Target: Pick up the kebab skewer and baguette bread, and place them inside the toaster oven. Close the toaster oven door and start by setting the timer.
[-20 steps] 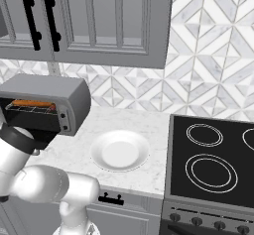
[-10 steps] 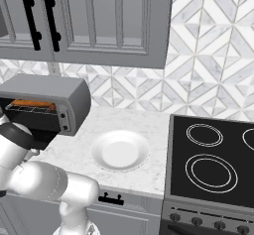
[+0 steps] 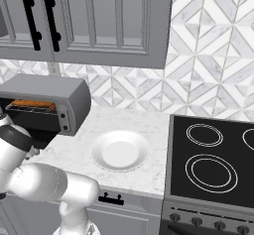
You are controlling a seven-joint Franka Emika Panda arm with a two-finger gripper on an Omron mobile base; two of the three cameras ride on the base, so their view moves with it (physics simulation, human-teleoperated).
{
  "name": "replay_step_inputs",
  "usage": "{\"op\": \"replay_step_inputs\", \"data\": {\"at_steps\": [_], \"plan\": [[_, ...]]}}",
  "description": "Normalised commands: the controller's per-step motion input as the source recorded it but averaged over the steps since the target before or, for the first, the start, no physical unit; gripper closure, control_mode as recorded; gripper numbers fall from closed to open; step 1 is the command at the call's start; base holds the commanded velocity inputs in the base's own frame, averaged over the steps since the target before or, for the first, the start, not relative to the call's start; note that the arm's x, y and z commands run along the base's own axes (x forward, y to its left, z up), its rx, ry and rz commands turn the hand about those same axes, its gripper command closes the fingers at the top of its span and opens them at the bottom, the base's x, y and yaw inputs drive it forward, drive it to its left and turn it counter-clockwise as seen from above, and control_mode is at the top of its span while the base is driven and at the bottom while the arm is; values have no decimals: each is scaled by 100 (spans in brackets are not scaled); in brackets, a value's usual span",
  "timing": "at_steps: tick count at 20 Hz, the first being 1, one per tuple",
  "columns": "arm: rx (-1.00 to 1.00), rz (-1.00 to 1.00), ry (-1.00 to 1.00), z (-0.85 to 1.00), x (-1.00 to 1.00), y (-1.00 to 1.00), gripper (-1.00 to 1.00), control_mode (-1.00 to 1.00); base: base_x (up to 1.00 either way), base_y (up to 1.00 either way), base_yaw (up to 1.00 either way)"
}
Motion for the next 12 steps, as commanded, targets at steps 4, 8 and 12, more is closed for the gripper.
{"op": "replay_step_inputs", "data": {"at_steps": [4,8,12], "plan": [[6,1,-12,48,71,-1,-100,-100,0,0,0],[8,0,-19,61,72,-1,-100,-100,0,0,0],[10,0,-19,75,93,-7,-100,-100,0,0,0]]}}
